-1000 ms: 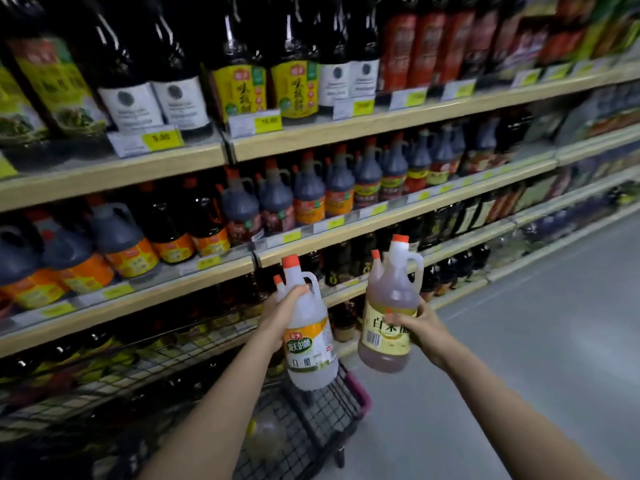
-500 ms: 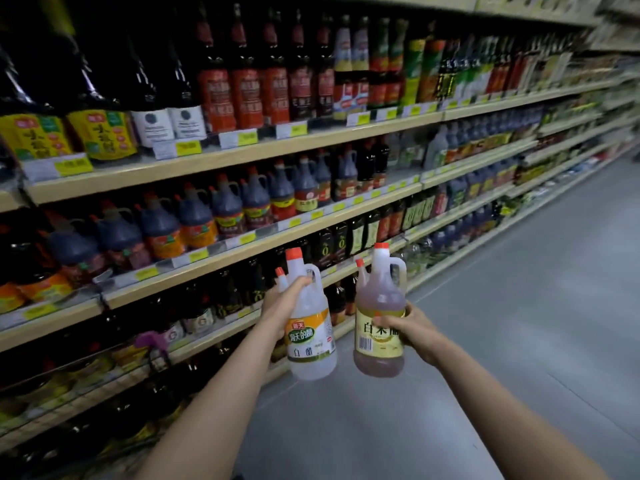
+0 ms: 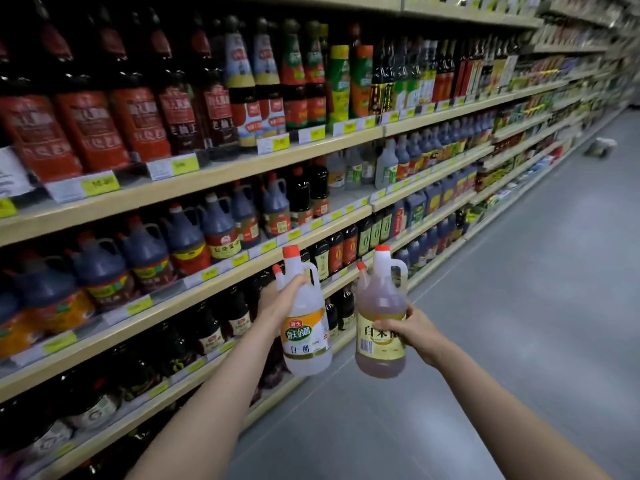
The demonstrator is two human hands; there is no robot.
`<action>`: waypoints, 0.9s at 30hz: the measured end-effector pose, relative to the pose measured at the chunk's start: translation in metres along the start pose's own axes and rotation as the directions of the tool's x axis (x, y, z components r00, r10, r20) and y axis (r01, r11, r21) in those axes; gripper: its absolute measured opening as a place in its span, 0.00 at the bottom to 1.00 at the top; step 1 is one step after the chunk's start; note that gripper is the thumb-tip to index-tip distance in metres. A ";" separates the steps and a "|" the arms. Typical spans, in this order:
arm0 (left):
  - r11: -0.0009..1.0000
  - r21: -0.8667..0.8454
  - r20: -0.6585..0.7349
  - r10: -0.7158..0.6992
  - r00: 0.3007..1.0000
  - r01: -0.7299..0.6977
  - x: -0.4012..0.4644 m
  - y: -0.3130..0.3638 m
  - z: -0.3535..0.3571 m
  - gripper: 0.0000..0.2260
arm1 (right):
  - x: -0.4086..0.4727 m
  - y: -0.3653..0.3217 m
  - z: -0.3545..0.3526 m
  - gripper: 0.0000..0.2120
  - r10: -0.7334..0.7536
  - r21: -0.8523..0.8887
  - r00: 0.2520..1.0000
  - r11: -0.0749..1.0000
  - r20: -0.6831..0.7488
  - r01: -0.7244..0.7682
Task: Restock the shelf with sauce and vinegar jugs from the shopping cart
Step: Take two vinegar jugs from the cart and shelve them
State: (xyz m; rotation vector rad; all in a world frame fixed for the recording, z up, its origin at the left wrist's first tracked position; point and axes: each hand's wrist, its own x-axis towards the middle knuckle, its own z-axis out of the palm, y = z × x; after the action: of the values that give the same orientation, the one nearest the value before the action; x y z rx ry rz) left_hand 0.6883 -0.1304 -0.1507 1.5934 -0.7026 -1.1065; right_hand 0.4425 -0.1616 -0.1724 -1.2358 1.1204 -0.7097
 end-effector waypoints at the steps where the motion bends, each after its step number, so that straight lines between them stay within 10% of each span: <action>1: 1.000 0.001 -0.003 0.001 1.000 -0.001 0.014 0.007 0.011 0.16 | 0.014 -0.004 -0.012 0.38 0.005 -0.003 1.000 1.000 -0.005 -0.005; 22: 0.997 -0.059 -0.277 0.033 0.960 -0.051 0.172 0.082 0.271 0.08 | 0.250 -0.068 -0.273 0.36 -0.008 -0.153 0.985 0.988 0.173 0.035; 27: 0.997 -0.067 -0.360 0.001 0.933 -0.027 0.202 0.094 0.312 0.20 | 0.308 -0.082 -0.318 0.37 0.021 -0.172 0.970 0.985 0.240 0.022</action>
State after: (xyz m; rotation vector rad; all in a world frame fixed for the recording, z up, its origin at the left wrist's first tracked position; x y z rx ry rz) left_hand 0.4942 -0.4613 -0.1393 1.6679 -0.4231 -0.7877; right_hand 0.2614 -0.5740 -0.1610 -1.4293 0.9946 -0.4534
